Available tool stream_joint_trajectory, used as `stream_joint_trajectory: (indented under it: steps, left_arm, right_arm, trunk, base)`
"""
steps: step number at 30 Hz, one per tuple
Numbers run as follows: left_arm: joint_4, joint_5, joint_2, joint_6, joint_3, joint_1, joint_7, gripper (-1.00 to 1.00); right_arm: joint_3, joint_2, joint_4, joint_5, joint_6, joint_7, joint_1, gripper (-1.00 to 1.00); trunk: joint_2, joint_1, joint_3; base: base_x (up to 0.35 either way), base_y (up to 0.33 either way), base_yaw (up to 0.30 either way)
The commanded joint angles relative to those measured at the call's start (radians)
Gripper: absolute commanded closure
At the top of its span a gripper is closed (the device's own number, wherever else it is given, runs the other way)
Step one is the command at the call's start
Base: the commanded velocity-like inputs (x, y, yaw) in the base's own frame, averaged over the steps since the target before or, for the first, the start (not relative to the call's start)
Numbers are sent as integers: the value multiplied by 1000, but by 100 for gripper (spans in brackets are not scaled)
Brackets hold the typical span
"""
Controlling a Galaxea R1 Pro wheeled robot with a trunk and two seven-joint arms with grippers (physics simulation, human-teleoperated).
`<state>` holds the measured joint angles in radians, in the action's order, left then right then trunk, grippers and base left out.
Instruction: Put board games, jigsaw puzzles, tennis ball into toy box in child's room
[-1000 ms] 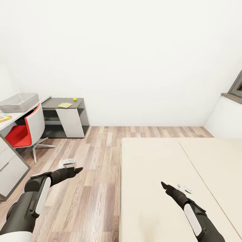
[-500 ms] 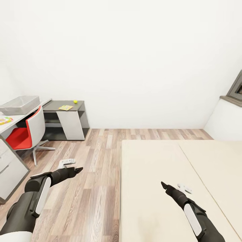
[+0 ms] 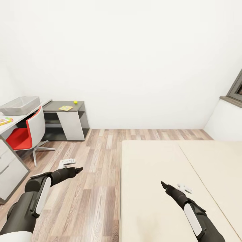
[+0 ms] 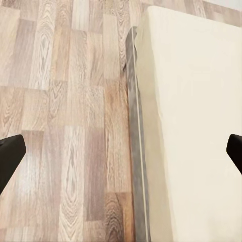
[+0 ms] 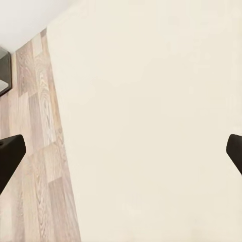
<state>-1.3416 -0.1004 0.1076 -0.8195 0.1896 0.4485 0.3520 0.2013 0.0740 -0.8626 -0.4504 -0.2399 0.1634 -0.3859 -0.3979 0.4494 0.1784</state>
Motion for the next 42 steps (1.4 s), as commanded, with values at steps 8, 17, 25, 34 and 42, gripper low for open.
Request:
stream_joint_trajectory:
  steps: [8, 17, 25, 34, 42]
  left_arm:
    - [-1, -10, -1, -9, 2, 1, -2, -100]
    - [-1, -10, -5, -9, 2, 1, -2, -100]
    - [0, -10, -5, -9, 2, 1, -2, -100]
    - [-1, -9, -5, -9, 2, 1, -2, -100]
    - [-1, -9, -5, -9, 2, 1, -2, -100]
  right_arm:
    - [3, 0, 0, -7, -6, 1, -1, -100]
    - [3, 0, 2, -7, -6, 1, -1, -100]
    - [3, 0, 2, -7, -6, 1, -1, -100]
    - [4, 0, 2, -7, -6, 1, -1, -100]
    - [4, 0, 2, -7, -6, 1, -1, -100]
  trunk:
    - [-2, 1, 2]
    - [-2, 1, 2]
    - [-2, 1, 2]
    - [-2, 1, 2]
    - [-2, 1, 2]
  base:
    - [0, 0, 0]
    - [0, 91, 0]
    - [0, 256, 0]
    - [0, 281, 0]
    - [0, 283, 0]
